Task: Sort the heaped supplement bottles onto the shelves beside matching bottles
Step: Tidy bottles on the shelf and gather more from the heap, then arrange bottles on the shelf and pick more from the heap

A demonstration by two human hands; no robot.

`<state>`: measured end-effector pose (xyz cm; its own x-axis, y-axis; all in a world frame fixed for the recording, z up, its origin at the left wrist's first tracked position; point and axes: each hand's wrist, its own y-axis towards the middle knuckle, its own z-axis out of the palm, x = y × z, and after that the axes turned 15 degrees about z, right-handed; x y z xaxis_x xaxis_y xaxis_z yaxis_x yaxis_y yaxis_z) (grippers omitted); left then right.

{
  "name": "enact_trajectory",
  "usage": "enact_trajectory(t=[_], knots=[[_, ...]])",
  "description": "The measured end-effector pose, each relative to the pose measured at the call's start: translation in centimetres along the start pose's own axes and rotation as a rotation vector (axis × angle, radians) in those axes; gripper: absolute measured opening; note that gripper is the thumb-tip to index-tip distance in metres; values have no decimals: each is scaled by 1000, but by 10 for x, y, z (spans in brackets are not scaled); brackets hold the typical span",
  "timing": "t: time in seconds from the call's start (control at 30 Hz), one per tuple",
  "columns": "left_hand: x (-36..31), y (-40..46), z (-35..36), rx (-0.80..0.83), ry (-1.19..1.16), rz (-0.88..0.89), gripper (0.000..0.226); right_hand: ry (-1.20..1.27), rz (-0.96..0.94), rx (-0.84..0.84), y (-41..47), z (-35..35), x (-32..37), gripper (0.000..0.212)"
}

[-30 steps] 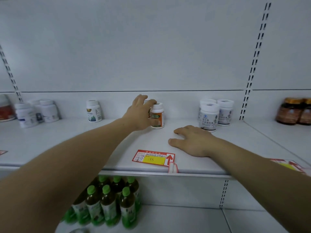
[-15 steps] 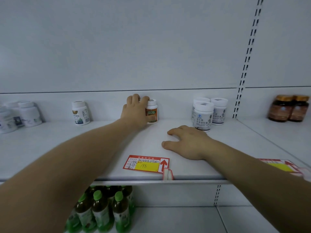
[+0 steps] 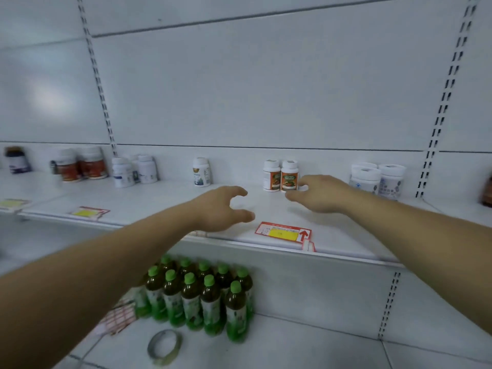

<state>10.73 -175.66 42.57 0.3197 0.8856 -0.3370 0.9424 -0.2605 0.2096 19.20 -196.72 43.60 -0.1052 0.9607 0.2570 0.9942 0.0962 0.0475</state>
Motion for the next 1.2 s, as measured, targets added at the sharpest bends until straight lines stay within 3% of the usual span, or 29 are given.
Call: enact_trajectory(t=[0.07, 0.17, 0.3, 0.73, 0.97, 1.2], knots=[[11, -31, -14, -38, 3, -20, 63, -31, -47, -22, -8, -1, 32, 51], [37, -81, -36, -84, 8, -62, 62, -26, -116, -35, -28, 6, 91, 66], [94, -163, -67, -108, 25, -151, 64, -10, -246, -30, -59, 31, 197, 63], [301, -432, -136, -168, 19, -619, 63, 62, -704, 175, -180, 157, 565, 68], [428, -503, -156, -213, -24, -777, 63, -2, -877, 248, -197, 233, 718, 64], [588, -518, -201, -215, -22, -874, 62, 13, -906, 328, -151, 299, 875, 63]])
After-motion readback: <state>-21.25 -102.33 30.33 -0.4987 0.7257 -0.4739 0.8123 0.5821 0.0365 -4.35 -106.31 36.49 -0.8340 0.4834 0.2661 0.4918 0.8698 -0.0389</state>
